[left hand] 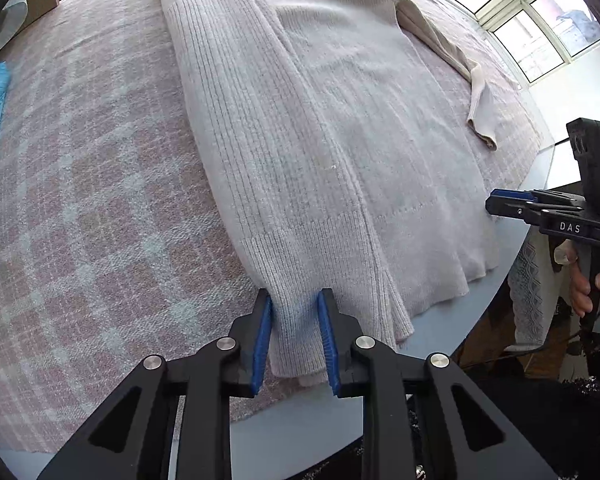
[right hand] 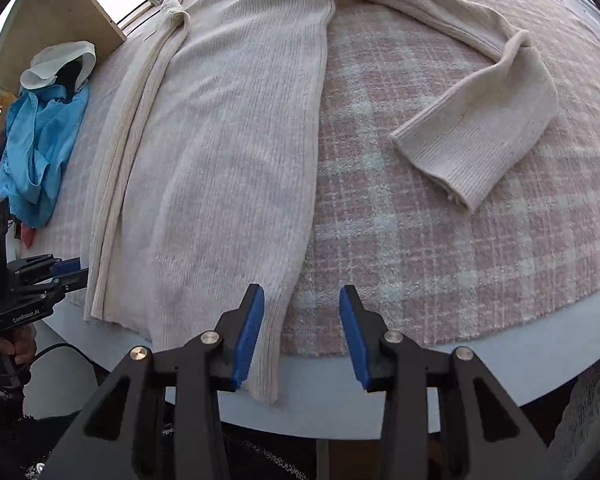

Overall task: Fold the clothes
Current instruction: 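Open both grippers and move them toward the other sleeve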

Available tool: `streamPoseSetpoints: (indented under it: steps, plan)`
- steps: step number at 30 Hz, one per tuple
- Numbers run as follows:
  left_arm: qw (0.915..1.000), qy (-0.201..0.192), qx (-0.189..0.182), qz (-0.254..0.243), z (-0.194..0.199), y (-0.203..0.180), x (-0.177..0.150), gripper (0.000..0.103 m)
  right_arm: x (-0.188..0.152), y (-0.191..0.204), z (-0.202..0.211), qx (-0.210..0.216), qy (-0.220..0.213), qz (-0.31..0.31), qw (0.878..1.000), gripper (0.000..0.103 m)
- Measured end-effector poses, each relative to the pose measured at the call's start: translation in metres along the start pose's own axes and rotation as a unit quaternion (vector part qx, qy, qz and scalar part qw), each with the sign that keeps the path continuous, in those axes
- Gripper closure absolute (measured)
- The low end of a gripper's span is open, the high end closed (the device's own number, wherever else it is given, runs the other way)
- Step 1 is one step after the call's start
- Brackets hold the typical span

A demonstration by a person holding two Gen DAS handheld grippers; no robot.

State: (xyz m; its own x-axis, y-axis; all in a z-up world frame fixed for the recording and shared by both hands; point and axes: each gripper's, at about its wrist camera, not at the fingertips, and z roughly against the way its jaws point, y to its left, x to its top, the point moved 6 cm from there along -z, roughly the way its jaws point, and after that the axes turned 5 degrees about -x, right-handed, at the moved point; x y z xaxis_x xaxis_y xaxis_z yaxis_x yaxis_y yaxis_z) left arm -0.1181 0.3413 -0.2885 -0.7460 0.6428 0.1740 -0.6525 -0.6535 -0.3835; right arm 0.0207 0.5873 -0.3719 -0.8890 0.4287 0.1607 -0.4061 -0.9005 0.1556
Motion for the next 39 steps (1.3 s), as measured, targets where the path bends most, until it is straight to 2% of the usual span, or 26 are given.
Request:
streamPoseSetpoints:
  steps: [3,6,7,8,12,13,16,18,21,23,28,30,31,32,34,37,39]
  plan:
    - [1.0,-0.001,0.001,-0.009,0.001,-0.001,0.001,0.09,-0.006,0.008,-0.003,-0.015,-0.003,0.011,1.0,0.063]
    - [0.9997,-0.002,0.009,-0.022,0.004,-0.004,0.0,0.091,-0.008,0.019,-0.003,-0.004,-0.007,0.026,1.0,0.064]
    - [0.9995,-0.003,0.013,-0.028,0.005,-0.006,0.0,0.092,-0.008,0.023,-0.004,-0.013,-0.007,0.042,0.999,0.069]
    - [0.9993,-0.004,0.017,-0.033,0.007,-0.006,0.0,0.092,-0.008,0.028,-0.005,-0.023,-0.008,0.059,0.998,0.096]
    - [0.9984,-0.007,0.034,-0.044,0.015,-0.004,-0.001,0.092,0.002,0.025,0.011,-0.026,-0.016,0.073,0.997,0.098]
    - [0.9983,-0.006,0.038,-0.044,0.014,-0.001,-0.002,0.092,0.004,0.02,0.017,-0.038,-0.022,0.072,0.996,0.098]
    - [0.9977,-0.004,0.051,-0.044,0.011,0.005,-0.005,0.092,0.005,0.005,0.012,-0.035,-0.013,0.046,0.998,0.098]
    - [0.9973,-0.002,0.059,-0.043,0.009,0.01,-0.006,0.092,0.003,0.009,0.006,-0.043,-0.008,0.057,0.997,0.098]
    - [0.9981,0.001,0.052,-0.033,0.013,0.011,-0.004,0.09,0.003,0.017,0.0,-0.051,0.0,0.072,0.996,0.097]
    - [0.9984,0.002,0.05,-0.026,0.02,0.013,-0.004,0.086,0.01,0.014,0.011,-0.026,0.001,0.053,0.998,0.097]
    - [0.9969,-0.027,0.064,-0.037,0.063,0.011,-0.001,0.088,0.05,-0.017,0.062,0.032,-0.042,-0.018,0.998,0.097]
    - [0.9959,-0.044,0.062,-0.05,0.081,0.004,0.009,0.088,0.06,-0.025,0.087,0.034,-0.076,-0.036,0.996,0.094]
    - [0.9953,-0.05,0.058,-0.06,0.086,-0.003,0.017,0.088,0.068,-0.036,0.098,0.017,-0.095,-0.039,0.995,0.083]
    - [0.9946,-0.053,0.053,-0.072,0.086,-0.012,0.026,0.088,0.077,-0.052,0.109,-0.003,-0.112,-0.04,0.993,0.065]
    - [0.9927,-0.06,0.043,-0.096,0.087,-0.029,0.046,0.088,0.095,-0.082,0.121,-0.04,-0.136,-0.05,0.989,0.049]
    - [0.987,-0.062,0.022,-0.147,0.074,-0.069,0.077,0.088,0.118,-0.124,0.117,-0.07,-0.137,-0.085,0.984,0.049]
    - [0.9802,-0.059,0.005,-0.189,0.057,-0.104,0.098,0.087,0.124,-0.153,0.119,-0.051,-0.138,-0.117,0.982,0.049]
